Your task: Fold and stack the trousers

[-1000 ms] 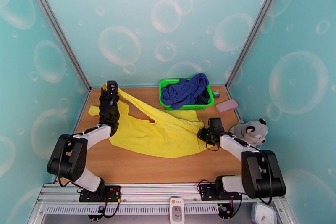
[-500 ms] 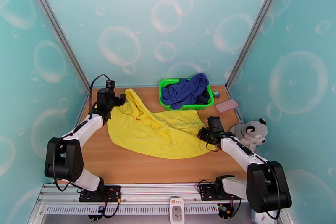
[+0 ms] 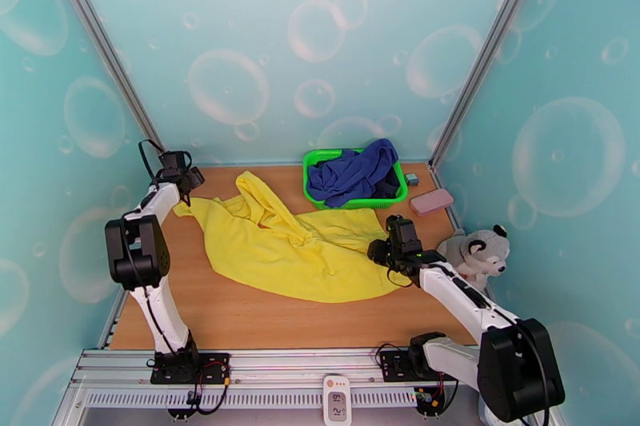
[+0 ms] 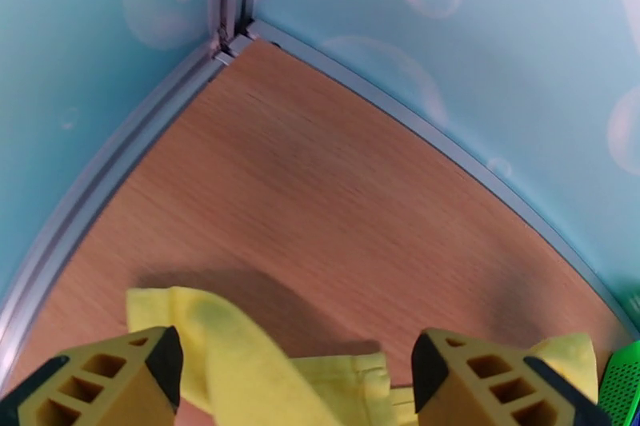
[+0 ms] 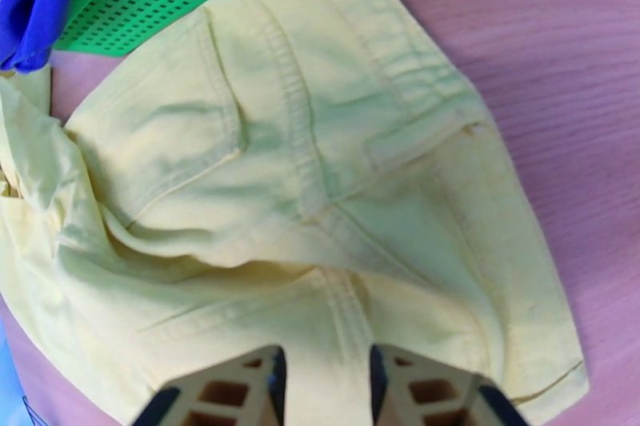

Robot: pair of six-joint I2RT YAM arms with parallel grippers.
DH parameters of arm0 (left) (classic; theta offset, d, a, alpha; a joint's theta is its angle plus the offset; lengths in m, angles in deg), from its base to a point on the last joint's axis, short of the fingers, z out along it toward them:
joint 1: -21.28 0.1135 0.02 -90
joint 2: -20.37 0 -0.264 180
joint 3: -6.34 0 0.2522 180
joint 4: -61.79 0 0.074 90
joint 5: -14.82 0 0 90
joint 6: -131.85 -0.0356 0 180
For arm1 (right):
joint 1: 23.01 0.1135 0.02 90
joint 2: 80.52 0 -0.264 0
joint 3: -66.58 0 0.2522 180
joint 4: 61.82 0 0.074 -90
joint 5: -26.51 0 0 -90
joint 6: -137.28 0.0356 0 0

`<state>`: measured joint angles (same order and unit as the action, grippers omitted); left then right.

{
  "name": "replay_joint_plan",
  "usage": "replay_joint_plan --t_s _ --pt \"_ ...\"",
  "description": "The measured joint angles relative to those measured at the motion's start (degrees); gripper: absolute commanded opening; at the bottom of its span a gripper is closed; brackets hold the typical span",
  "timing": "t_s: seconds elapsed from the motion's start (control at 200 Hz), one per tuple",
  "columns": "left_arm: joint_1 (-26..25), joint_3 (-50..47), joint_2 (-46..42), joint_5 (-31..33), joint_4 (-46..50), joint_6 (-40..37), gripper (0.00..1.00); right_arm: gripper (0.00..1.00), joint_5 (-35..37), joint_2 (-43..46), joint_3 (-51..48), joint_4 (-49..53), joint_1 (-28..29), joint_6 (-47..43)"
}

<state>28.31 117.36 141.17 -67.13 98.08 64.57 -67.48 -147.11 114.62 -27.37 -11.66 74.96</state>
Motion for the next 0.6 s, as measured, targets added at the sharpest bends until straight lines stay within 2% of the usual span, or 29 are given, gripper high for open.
replay_joint_plan --t_s 0.16,0.385,0.505,0.6 --pt "-1.0 0.7 2.9 -3.6 5.0 1.6 0.69 0.35 -0.6 0.5 -1.4 -0.3 0.2 0.2" --pt "-3.6 -0.3 3.3 -4.0 7.9 4.1 0.62 0.35 -1.6 -0.6 -1.4 -1.6 0.3 0.1" --pt "-4.3 -2.8 3.3 -4.0 8.2 5.2 0.43 0.35 -2.4 -1.6 -1.4 -2.4 0.6 0.1" --pt "-4.3 -4.2 3.3 -3.9 8.8 5.9 0.16 0.36 -2.6 -2.0 -1.4 -2.9 0.6 0.1"
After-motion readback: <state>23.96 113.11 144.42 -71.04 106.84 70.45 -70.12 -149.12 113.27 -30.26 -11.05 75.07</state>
